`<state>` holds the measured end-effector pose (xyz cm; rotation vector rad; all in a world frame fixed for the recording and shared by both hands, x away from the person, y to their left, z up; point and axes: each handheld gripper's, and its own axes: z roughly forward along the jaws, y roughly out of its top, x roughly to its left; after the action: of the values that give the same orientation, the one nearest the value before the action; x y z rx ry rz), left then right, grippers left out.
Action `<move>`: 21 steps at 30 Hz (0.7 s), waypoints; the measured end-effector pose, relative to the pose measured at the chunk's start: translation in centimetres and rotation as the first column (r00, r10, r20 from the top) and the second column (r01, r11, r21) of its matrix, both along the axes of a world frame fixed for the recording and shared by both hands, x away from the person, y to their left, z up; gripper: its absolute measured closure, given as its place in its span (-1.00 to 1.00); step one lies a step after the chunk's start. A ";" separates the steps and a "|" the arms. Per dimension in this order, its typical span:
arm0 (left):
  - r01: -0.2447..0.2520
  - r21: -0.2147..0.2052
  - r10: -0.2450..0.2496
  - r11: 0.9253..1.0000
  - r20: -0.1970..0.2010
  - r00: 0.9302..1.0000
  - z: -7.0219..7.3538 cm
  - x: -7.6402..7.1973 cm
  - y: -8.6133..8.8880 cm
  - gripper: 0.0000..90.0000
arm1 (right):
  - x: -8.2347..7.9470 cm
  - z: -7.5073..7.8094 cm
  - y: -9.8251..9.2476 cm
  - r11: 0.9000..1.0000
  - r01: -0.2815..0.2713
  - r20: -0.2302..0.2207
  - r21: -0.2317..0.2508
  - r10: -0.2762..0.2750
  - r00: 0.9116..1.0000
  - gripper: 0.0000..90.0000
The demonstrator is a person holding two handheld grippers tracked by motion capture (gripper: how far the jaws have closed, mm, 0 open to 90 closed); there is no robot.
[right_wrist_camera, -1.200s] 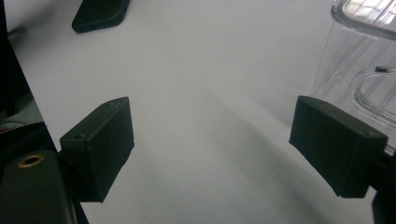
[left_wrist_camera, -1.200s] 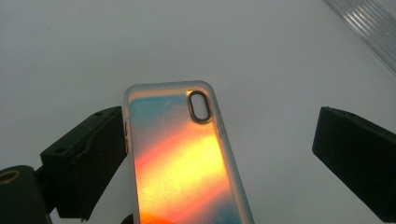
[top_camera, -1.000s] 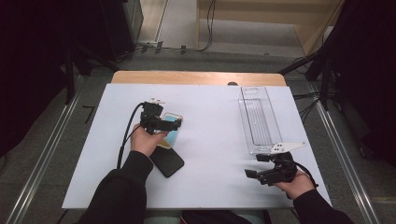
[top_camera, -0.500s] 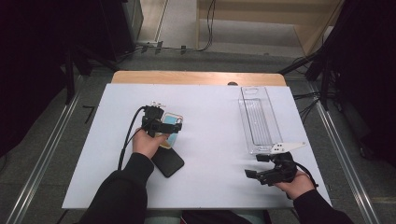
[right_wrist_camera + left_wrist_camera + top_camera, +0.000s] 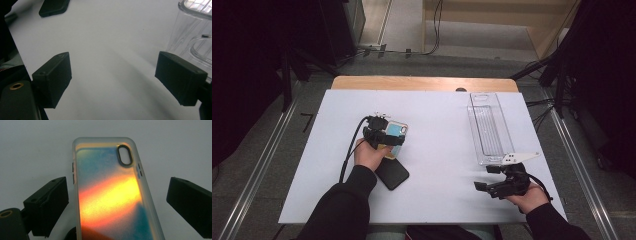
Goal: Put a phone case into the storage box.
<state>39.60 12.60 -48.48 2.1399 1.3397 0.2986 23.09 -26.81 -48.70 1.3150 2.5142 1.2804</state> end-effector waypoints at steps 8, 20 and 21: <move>-0.004 0.021 0.004 1.000 -0.014 1.000 -0.9 -0.1 -0.6 -0.92 | 0.0 0.0 0.0 1.000 0.000 0.000 0.000 0.000 1.000 -0.73; -0.013 0.114 0.006 0.993 0.063 0.998 -1.5 -0.9 -1.1 -0.74 | 0.0 0.0 0.0 1.000 0.002 -0.001 -0.003 -0.002 1.000 -0.73; -0.012 0.117 0.005 0.993 0.063 0.998 -1.4 -0.9 -1.2 -0.74 | 0.0 0.0 0.0 1.000 0.002 -0.001 -0.004 -0.002 1.000 -0.73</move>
<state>38.66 11.45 -49.92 2.2024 1.3259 0.4544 23.07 -26.85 -48.70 1.3170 2.5140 1.2747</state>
